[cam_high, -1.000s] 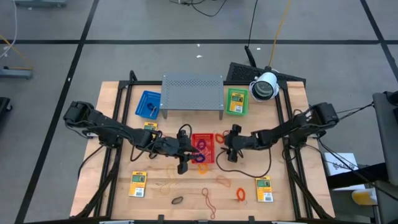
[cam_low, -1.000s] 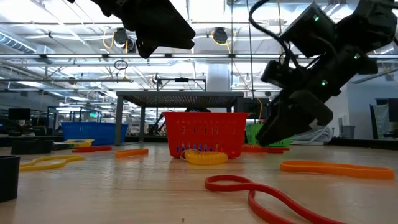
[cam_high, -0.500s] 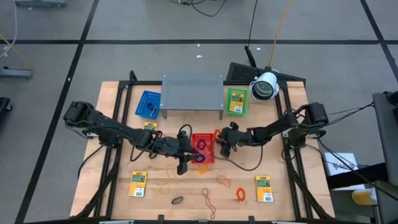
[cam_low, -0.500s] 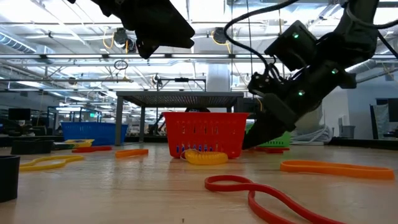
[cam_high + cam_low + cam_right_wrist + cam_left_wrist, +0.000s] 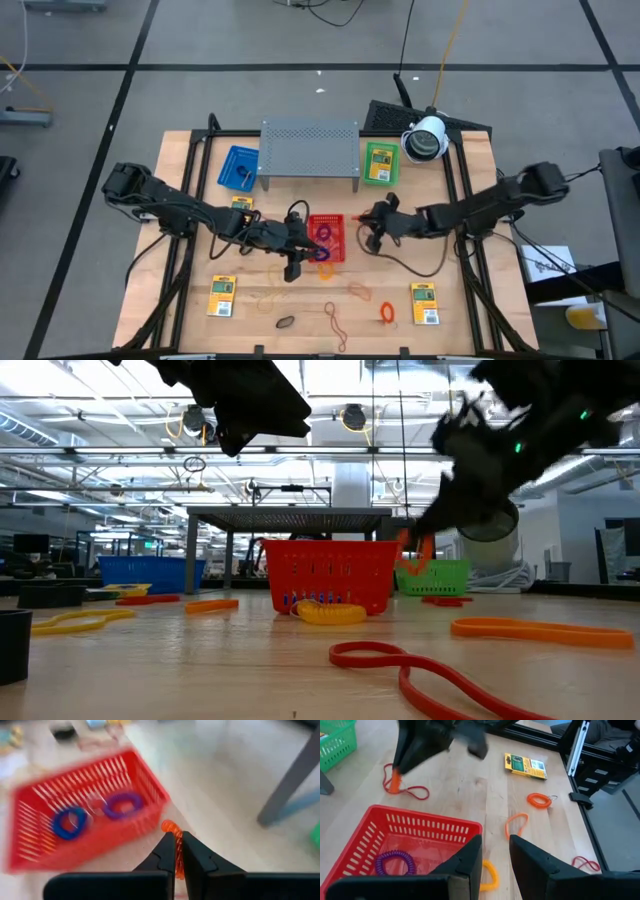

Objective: Pick & Place Office Desk Supplies
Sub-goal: Put the top orange spring keychain into the red basket

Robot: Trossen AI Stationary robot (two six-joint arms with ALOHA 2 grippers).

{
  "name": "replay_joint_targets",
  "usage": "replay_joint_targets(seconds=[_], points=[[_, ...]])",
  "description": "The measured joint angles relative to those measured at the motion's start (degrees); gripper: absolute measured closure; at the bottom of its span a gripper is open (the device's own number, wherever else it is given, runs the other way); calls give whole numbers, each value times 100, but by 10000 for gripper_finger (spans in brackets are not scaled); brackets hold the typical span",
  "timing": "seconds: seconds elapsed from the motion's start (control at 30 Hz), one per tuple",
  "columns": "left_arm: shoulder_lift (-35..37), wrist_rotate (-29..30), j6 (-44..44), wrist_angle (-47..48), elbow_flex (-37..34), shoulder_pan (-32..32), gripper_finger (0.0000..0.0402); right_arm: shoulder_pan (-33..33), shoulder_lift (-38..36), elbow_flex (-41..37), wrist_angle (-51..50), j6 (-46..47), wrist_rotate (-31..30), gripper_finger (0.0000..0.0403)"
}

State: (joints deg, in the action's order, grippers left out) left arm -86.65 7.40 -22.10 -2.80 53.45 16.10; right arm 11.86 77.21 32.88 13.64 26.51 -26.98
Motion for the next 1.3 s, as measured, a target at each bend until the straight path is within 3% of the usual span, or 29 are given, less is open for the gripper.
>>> replay_joint_targets(seconds=[0.2,0.43,0.8,1.07,1.3], points=[[0,32,-14,-38,0,0,293,763,-806,2,458,-534,-444,399],[0,428,202,-193,0,0,293,1244,-925,7,1586,-1261,-435,400],[0,614,1035,-1260,0,92,293,1260,-653,7,1939,-1126,-254,400],[0,612,1151,-1425,0,92,293,1209,-151,11,3110,-1254,449,400],[0,612,1304,-1425,0,94,293,1209,42,13,3548,-1232,478,400]])
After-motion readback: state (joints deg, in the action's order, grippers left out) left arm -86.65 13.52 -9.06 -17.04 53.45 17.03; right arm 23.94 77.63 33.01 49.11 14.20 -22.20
